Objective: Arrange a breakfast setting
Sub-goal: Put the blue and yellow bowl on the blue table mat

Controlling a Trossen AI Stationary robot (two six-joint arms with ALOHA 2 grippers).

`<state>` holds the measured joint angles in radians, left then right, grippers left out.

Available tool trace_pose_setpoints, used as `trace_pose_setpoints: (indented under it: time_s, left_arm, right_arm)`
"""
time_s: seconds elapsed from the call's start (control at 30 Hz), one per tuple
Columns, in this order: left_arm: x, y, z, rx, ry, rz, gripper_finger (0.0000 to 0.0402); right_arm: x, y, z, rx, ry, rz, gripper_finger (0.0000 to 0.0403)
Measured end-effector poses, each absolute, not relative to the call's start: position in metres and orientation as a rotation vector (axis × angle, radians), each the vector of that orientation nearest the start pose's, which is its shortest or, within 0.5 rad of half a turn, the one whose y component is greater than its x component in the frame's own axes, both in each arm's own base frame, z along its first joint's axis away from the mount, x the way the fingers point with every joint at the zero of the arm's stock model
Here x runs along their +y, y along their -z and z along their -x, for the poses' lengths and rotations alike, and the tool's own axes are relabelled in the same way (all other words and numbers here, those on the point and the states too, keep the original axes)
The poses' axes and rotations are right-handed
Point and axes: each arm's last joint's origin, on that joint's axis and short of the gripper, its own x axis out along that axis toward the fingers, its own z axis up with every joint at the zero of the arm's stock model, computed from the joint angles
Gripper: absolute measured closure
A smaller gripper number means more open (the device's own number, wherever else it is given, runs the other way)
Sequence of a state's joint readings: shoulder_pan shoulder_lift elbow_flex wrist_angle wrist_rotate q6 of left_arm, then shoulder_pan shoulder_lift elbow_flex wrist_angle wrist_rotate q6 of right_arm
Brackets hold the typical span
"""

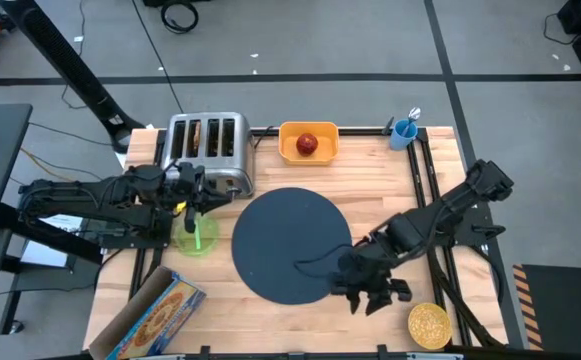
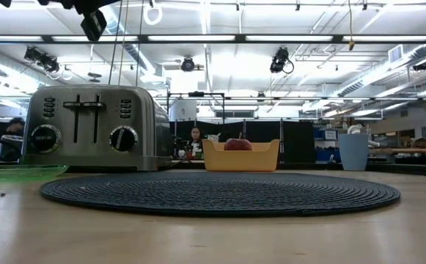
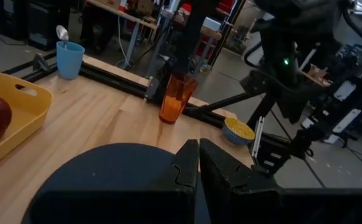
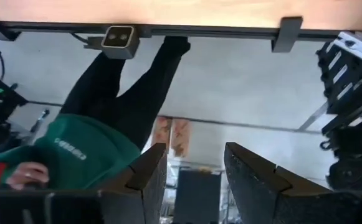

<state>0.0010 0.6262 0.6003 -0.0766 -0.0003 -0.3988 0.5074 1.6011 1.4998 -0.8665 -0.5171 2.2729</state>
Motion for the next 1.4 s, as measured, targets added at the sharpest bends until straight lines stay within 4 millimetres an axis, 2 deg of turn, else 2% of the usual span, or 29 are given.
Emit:
trace_pose_setpoints:
  time_s: [0.17,0.27,0.37,0.53,0.67,0.87,1.0,1.17,1.4]
  left_arm:
    - [0.000,-0.302,-0.149,0.106,-0.017,0.381,0.0379]
    - [0.000,-0.302,-0.149,0.105,-0.019,0.381,0.0379]
    - [0.000,-0.302,-0.149,0.105,-0.020,0.380,0.0379]
    - [0.000,-0.301,-0.149,0.112,-0.018,0.370,0.0379]
    - [0.000,-0.301,-0.149,0.114,-0.018,0.369,0.0379]
    - [0.000,-0.301,-0.149,0.114,-0.017,0.374,0.0379]
    - [0.000,-0.301,-0.149,0.114,-0.017,0.375,0.0379]
    - [0.000,-0.301,-0.149,0.113,-0.018,0.399,0.0379]
    - [0.000,-0.302,-0.149,0.099,-0.021,0.490,0.0379]
  right_arm:
    - [0.165,-0.325,-0.285,1.523,0.651,-1.843,0.0235]
    - [0.171,-0.319,-0.283,1.503,0.679,-1.807,0.0231]
    - [0.189,-0.307,-0.278,1.546,0.706,-1.735,0.0218]
    - [0.234,-0.281,-0.262,1.661,0.744,-1.580,0.0190]
    - [0.267,-0.260,-0.245,1.653,0.804,-1.482,0.0176]
    - [0.298,-0.221,-0.217,1.707,0.950,-1.243,0.0167]
    - [0.307,-0.205,-0.202,1.635,1.010,-1.109,0.0168]
    - [0.308,-0.188,-0.185,1.581,1.092,-0.887,0.0172]
    - [0.318,-0.155,-0.188,1.611,1.015,-0.751,0.0190]
